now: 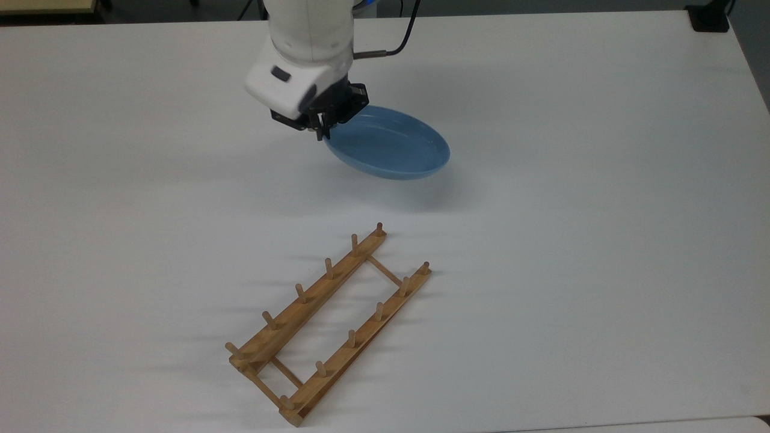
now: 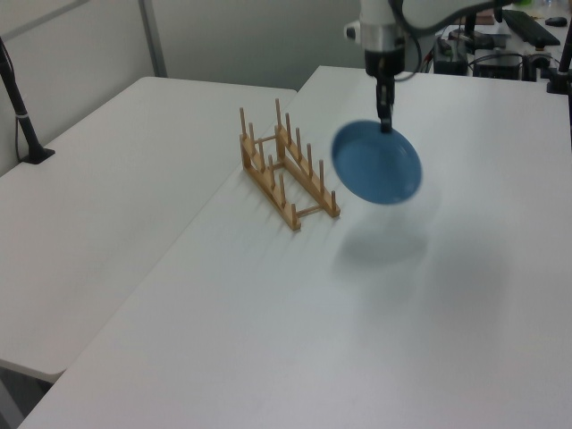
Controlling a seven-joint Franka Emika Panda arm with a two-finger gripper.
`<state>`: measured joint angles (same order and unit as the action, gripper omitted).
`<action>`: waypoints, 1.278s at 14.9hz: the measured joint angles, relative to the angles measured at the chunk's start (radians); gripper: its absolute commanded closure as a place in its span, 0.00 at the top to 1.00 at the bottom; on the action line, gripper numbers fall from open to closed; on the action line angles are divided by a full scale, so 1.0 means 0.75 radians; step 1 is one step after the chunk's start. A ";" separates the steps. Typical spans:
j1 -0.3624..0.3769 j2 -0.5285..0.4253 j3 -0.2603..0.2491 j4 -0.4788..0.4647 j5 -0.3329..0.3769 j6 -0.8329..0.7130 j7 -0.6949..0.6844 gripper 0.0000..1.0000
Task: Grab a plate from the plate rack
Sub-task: 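Lower the held plate flat onto the table beside the rack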
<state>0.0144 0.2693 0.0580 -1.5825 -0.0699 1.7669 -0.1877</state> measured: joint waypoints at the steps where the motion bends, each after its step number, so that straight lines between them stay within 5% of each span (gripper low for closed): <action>1: 0.012 0.007 0.002 -0.045 0.000 -0.003 -0.077 0.00; 9: 0.051 0.154 0.003 -0.112 0.000 -0.103 -0.398 0.07; 14: 0.042 0.197 0.003 -0.112 0.000 -0.111 -0.449 0.59; 19: 0.037 0.189 -0.005 -0.083 0.000 -0.124 -0.414 0.84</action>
<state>0.0422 0.4107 0.0543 -1.6448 -0.0701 1.6741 -0.4979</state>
